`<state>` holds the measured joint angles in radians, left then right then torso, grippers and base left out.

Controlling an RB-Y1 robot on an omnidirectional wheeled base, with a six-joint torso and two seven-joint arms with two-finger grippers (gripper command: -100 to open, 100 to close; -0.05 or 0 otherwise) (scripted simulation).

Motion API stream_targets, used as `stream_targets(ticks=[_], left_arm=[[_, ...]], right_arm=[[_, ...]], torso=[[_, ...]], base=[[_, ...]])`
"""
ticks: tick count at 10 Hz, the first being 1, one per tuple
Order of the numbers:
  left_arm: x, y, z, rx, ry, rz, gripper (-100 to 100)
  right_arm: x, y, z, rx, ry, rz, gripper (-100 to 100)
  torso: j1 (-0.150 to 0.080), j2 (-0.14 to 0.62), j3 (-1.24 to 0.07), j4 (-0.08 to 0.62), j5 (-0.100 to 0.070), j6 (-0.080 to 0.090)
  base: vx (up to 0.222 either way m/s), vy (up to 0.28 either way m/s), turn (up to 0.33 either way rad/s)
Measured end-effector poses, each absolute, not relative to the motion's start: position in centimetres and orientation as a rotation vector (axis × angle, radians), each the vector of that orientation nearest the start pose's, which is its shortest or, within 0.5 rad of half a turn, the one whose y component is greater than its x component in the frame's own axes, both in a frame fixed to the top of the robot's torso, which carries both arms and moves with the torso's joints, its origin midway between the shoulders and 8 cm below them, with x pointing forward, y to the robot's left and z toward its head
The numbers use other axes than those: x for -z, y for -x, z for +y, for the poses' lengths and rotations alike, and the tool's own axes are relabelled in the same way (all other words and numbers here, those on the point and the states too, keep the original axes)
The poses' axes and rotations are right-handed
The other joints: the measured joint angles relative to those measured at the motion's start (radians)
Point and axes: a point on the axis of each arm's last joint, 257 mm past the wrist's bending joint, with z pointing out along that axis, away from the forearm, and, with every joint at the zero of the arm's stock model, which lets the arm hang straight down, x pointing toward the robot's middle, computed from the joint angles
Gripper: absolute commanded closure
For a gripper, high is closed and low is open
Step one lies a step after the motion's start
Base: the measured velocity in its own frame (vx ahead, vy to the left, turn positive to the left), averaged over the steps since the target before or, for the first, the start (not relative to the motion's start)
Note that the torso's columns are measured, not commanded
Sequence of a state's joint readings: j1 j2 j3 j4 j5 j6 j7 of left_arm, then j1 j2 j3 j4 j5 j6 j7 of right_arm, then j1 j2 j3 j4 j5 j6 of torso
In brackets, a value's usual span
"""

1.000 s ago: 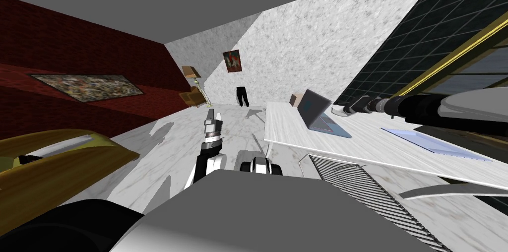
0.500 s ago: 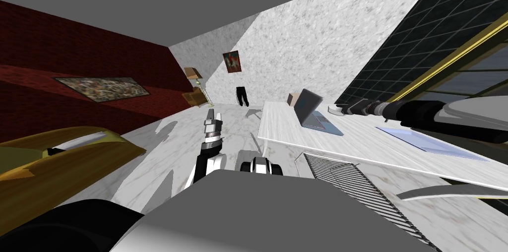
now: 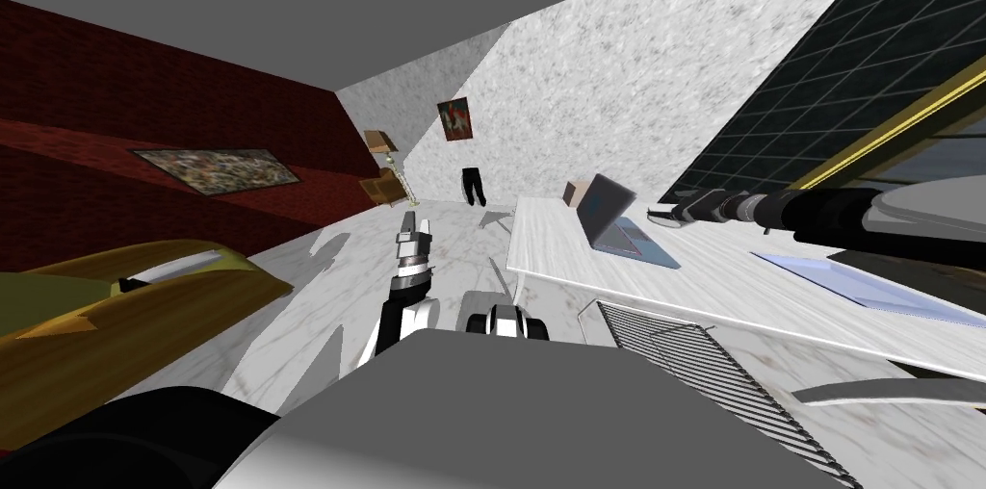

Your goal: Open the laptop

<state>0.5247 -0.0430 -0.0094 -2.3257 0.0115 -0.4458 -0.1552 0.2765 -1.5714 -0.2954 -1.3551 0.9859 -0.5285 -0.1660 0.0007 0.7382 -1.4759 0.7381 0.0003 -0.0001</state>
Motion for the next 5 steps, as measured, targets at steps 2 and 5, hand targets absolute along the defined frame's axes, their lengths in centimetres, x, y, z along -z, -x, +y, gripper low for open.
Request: stream_targets(ticks=[2, 5], left_arm=[[-2.7, -34.1, 28.5, 1.158, 0.662, 0.631, 0], [-2.7, -34.1, 28.5, 1.158, 0.662, 0.631, 0]], right_arm=[[0.1, -47.5, -62.0, 0.544, 0.760, 1.887, -100], [-0.5, -47.1, -63.4, 0.608, 0.782, 1.923, -100]], torso=[[-0.003, 0.000, 0.000, 0.000, -0.001, 0.000], [0.000, 0.000, 0.000, 0.000, 0.000, 0.000]], base=[[0.032, 0.079, 0.050], [0.021, 0.083, 0.050]])
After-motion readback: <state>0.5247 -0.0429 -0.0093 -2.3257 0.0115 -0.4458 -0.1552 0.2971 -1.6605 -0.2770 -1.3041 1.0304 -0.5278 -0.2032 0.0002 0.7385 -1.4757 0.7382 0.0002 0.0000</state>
